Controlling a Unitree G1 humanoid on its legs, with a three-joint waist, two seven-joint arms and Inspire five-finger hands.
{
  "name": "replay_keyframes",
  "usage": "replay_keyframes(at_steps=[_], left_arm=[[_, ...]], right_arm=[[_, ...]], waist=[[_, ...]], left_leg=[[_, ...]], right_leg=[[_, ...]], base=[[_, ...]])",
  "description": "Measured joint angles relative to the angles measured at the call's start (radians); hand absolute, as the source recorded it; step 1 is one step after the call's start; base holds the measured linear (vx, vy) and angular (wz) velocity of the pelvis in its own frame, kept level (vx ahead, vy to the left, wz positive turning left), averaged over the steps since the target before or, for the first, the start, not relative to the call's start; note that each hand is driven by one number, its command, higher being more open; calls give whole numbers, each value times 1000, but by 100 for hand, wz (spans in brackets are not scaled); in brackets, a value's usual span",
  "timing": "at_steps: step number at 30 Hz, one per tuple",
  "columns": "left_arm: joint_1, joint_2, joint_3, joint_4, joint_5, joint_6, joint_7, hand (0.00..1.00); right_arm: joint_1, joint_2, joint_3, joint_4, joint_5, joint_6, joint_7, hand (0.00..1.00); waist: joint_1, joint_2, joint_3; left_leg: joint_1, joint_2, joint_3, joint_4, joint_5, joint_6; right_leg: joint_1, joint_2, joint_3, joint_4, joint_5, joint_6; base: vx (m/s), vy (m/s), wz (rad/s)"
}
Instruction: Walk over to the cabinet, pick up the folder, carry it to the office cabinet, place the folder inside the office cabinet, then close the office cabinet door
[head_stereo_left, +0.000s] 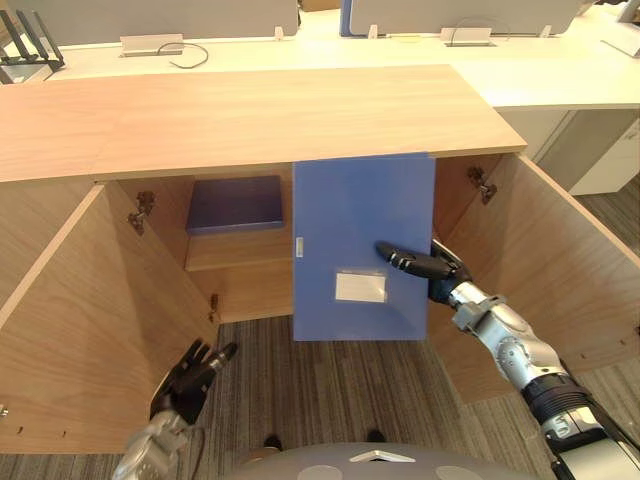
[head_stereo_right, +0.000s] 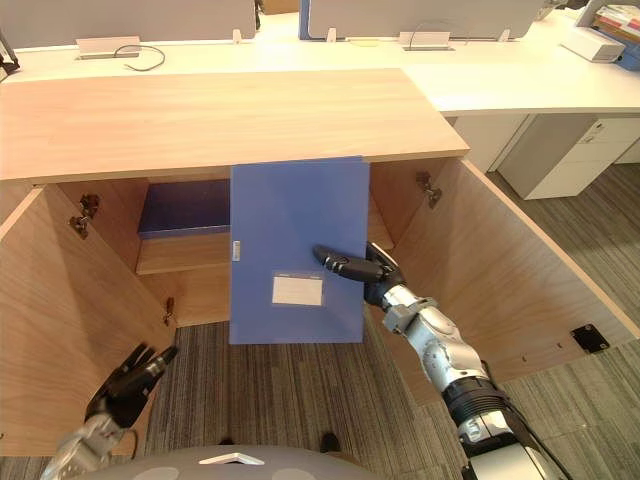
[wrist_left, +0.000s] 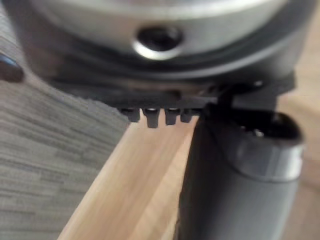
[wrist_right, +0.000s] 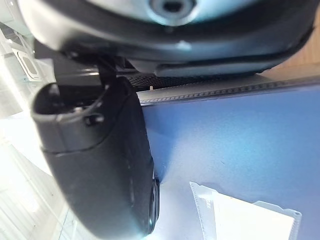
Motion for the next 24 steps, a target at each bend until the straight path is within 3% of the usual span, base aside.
replay_keyframes(at_steps=[4,11,16,18,24], left_arm=[[26,-29,109,101,18,-1,34,100],[40,-76,168,184,60,0,56,100],[35,-121,204,264,109,2,98,100],[31,-150,211,277,138,8,124,100],[11,-185,214,277,142,23,149,100]], right_arm=[[1,-6,-12,24,-89,4,7,0],[4,-1,-9,105,-270,19,25,0],[3,171,-79,302,-277,21,-79,0],[2,275,-103,378,-168,20,-154,0],[-7,398,-89,515,-49,1,-213,0]], waist=[[2,1,0],[26,3,-1],[28,9,-2],[30,16,3],[70,26,10]], left_leg=[[2,-4,-8,-1,4,2],[18,-9,-20,-31,22,1],[38,-10,-25,-54,28,-2],[41,-9,-25,-59,29,-2],[47,-12,-35,-69,30,0]], right_leg=[[2,-3,-8,-2,0,0],[7,-5,-15,-1,-1,-1],[14,-3,-14,-3,-7,-7],[14,-1,-11,-4,-6,-7],[21,-1,-16,-6,-7,-4]], base=[[-24,9,6],[-28,3,3],[-8,-5,-3],[-6,-11,-4],[6,-3,4]])
